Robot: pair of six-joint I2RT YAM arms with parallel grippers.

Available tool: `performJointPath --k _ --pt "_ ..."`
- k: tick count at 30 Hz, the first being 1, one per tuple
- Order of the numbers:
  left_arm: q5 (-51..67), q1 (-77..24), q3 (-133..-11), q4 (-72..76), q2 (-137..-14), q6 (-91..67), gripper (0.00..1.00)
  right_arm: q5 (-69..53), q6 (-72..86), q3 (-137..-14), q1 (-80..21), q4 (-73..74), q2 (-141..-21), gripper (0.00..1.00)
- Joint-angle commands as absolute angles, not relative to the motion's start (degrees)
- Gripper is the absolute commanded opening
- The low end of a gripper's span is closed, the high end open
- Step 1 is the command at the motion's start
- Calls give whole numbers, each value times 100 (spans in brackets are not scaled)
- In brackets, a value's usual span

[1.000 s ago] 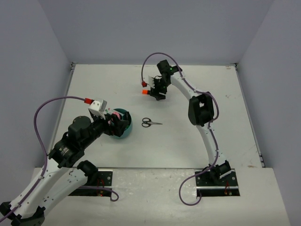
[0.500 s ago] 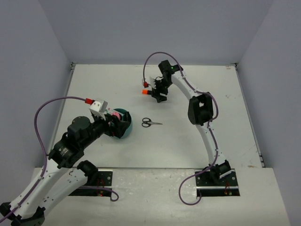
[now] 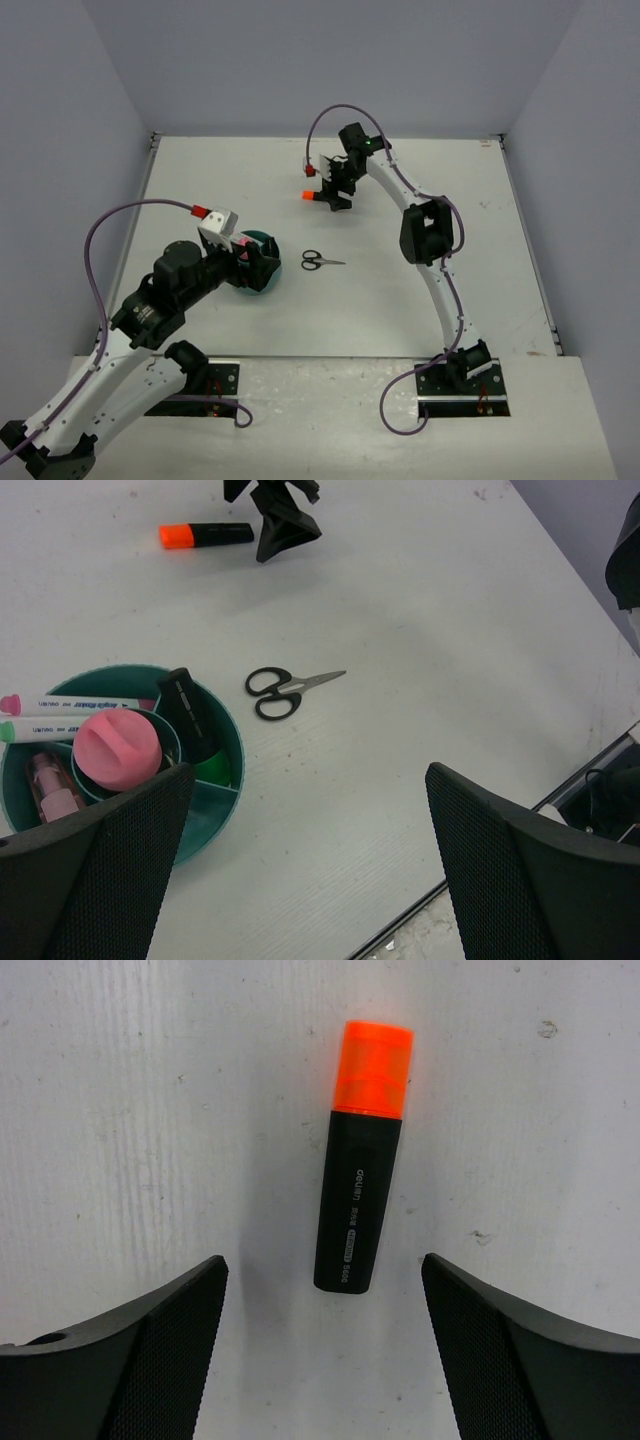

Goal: Sort the stationery into containers
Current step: Pick up the pen from the center of the board.

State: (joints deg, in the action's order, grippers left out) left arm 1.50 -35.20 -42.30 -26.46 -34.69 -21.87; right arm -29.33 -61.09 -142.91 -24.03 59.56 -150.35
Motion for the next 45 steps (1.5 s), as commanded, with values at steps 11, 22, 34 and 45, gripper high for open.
performJointPath --k 11,22,34,45 --pt "-242 -3568 -4354 -2589 -3692 -2074 100 -2764 -6342 -13998 -2487 5896 -14789 66" --pt "-338 -3586 -4335 -2595 -3688 -2083 100 -2370 -5623 -13864 -2565 5482 -14727 78" --pt "-472 -3645 -4351 -2634 -3647 -2092 100 -2306 -5303 -13981 -2575 5613 -14780 48" --pt "-609 -3683 -4352 -2637 -3611 -2074 100 -2558 -5458 -13987 -2575 5819 -14784 26"
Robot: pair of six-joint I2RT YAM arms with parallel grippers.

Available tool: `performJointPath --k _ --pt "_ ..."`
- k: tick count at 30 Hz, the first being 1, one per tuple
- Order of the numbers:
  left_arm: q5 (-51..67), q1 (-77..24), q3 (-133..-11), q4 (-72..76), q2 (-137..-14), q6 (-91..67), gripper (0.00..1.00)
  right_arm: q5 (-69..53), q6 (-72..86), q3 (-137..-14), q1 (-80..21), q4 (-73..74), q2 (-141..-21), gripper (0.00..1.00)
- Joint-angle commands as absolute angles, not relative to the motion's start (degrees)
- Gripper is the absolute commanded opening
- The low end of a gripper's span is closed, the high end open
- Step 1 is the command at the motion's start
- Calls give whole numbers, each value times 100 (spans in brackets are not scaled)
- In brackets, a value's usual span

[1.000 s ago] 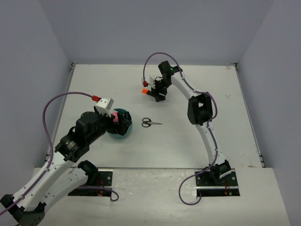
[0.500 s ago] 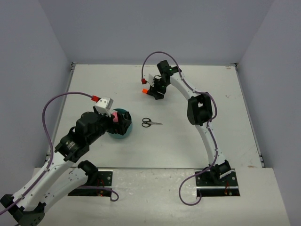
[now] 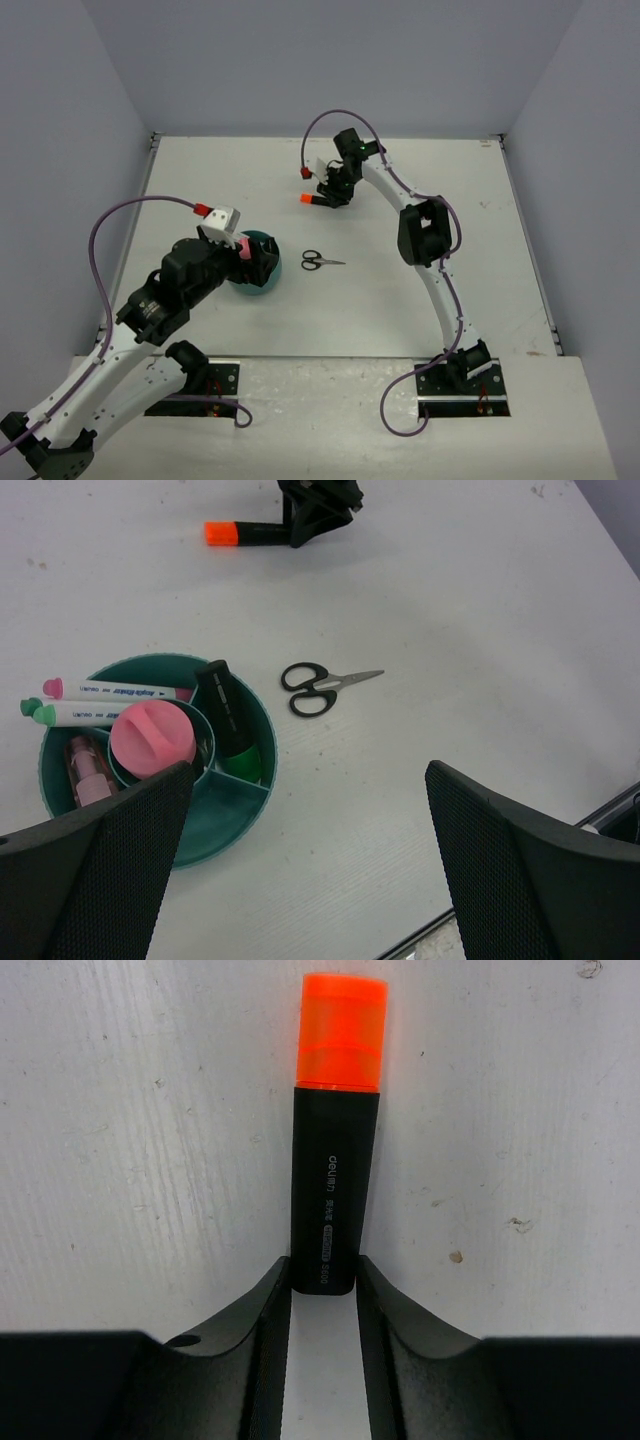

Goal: Sort the stationery into containers
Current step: Pick up the pen from the center of the board.

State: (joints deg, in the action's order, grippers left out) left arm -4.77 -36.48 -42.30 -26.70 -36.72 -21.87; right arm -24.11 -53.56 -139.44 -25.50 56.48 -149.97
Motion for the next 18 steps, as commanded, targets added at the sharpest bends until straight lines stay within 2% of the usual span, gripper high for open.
performJointPath --k 1,9,12,18 --pt "-622 -3683 -4359 -2637 -3604 -2074 100 -2558 -5458 -13929 -2575 5787 -14752 22" --pt "-626 -3683 -4342 -2621 -3495 -2074 100 -2410 -5651 -13262 -2652 5547 -14417 4" --pt "-594 -3663 -4333 -2598 -3429 -2055 100 -2438 -5750 -13103 -2654 5476 -14315 0" --pt "-536 -3535 -4307 -2549 -3236 -2048 100 -2266 -5552 -12645 -2663 5087 -14067 0"
